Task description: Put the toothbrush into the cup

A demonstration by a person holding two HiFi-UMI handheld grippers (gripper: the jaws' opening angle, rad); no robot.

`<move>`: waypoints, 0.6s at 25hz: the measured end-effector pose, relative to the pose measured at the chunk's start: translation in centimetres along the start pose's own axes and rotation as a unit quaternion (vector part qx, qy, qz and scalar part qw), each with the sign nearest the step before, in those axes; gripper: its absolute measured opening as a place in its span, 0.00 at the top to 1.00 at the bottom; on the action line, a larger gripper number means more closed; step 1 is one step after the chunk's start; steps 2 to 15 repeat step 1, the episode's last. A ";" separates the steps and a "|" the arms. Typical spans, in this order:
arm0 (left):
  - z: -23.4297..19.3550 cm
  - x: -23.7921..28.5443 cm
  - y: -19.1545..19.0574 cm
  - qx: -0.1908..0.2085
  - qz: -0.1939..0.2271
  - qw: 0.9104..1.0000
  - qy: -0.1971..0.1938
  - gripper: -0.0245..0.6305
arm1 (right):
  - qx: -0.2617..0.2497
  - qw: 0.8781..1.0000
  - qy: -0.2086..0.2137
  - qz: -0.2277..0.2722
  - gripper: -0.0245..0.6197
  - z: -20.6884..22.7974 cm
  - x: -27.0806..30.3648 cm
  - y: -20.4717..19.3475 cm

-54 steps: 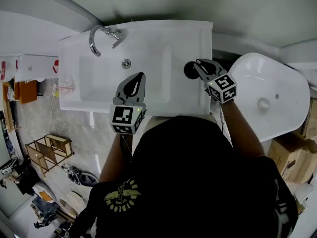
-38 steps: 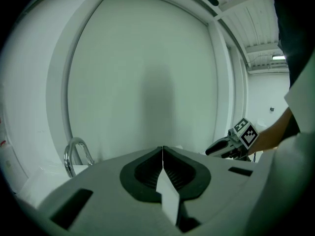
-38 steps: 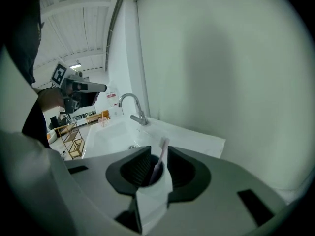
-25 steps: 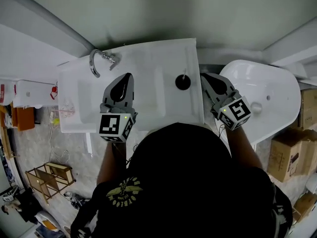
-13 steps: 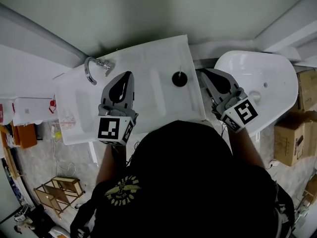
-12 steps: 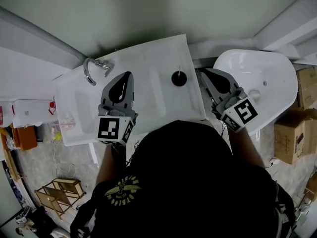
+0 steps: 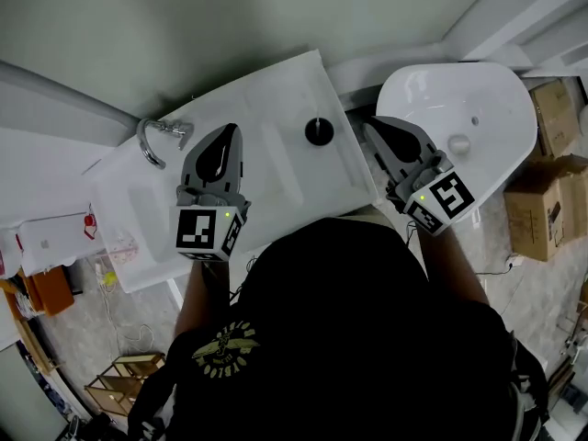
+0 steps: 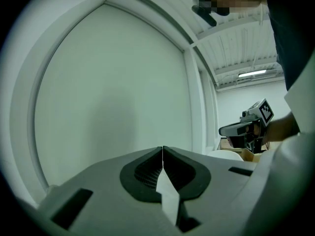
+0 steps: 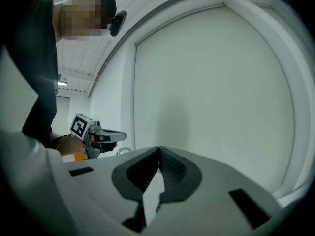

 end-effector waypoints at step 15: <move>0.0 0.0 -0.2 0.000 0.000 1.000 -0.005 0.94 | 0.000 1.000 -0.003 0.001 0.94 -0.2 0.0 -0.1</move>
Point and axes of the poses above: the fingertips, and each gripper's own axes: x forward along the fingers, z to its right, y out of its top, the point moved 2 cm from there along -x, backward along the fingers, and after that the axes turned 1 degree about x, right-handed, at the moved point
